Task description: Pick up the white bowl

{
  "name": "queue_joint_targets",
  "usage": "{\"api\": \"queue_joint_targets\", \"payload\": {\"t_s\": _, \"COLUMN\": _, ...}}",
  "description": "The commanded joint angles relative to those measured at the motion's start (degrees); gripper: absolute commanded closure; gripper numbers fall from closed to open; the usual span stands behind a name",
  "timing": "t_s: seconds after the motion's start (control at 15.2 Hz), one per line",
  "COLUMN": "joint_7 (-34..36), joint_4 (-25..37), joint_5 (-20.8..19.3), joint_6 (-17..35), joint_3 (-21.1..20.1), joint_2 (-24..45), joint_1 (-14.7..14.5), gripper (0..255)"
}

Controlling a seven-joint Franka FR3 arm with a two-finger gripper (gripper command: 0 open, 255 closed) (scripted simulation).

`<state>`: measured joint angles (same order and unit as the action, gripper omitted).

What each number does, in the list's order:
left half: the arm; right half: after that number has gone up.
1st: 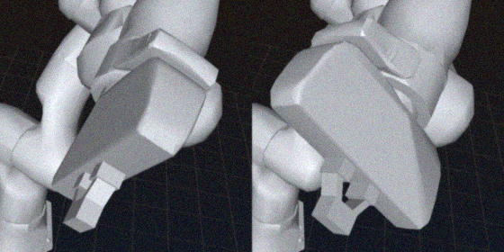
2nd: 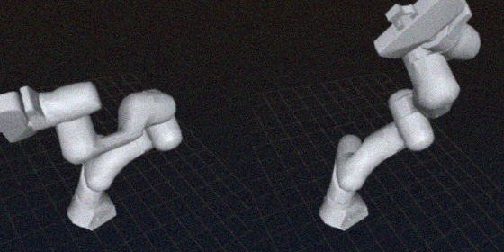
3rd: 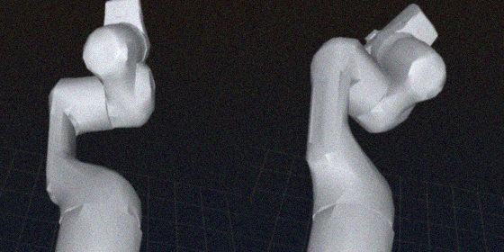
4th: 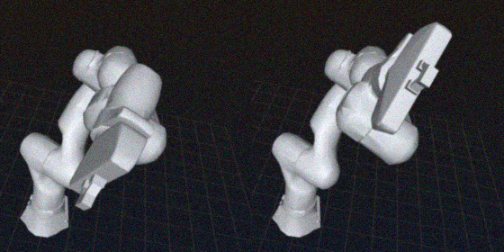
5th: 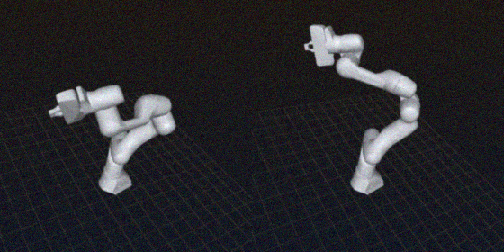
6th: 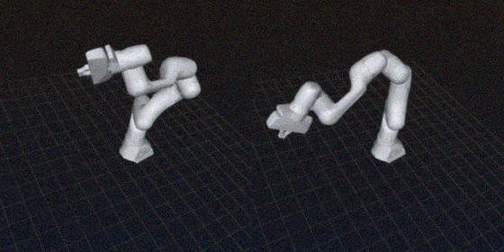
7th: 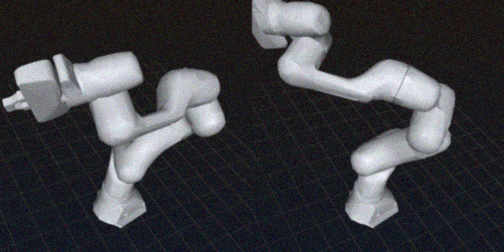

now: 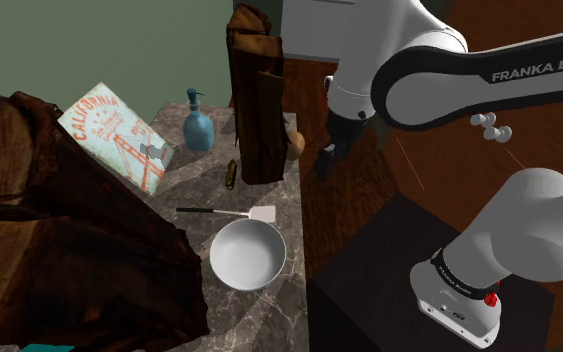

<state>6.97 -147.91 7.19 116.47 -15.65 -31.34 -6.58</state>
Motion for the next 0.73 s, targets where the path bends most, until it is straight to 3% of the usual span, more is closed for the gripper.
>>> {"api": "queue_joint_targets", "payload": {"t_s": 0.0, "joint_7": 2.08, "joint_4": 0.6, "joint_5": 0.89, "joint_6": 3.53, "joint_3": -1.77, "joint_2": 4.07, "joint_1": -0.35, "gripper": 0}}
{"api": "queue_joint_targets", "payload": {"t_s": 0.33, "joint_7": 7.56, "joint_4": 2.82, "joint_5": 1.84, "joint_6": 11.23, "joint_3": -6.09, "joint_2": 13.94, "joint_1": -1.08, "gripper": 0}}
{"api": "queue_joint_targets", "payload": {"t_s": 0.66, "joint_7": 14.0, "joint_4": 6.88, "joint_5": 0.03, "joint_6": 18.14, "joint_3": -9.85, "joint_2": 24.96, "joint_1": -1.48, "gripper": 0}}
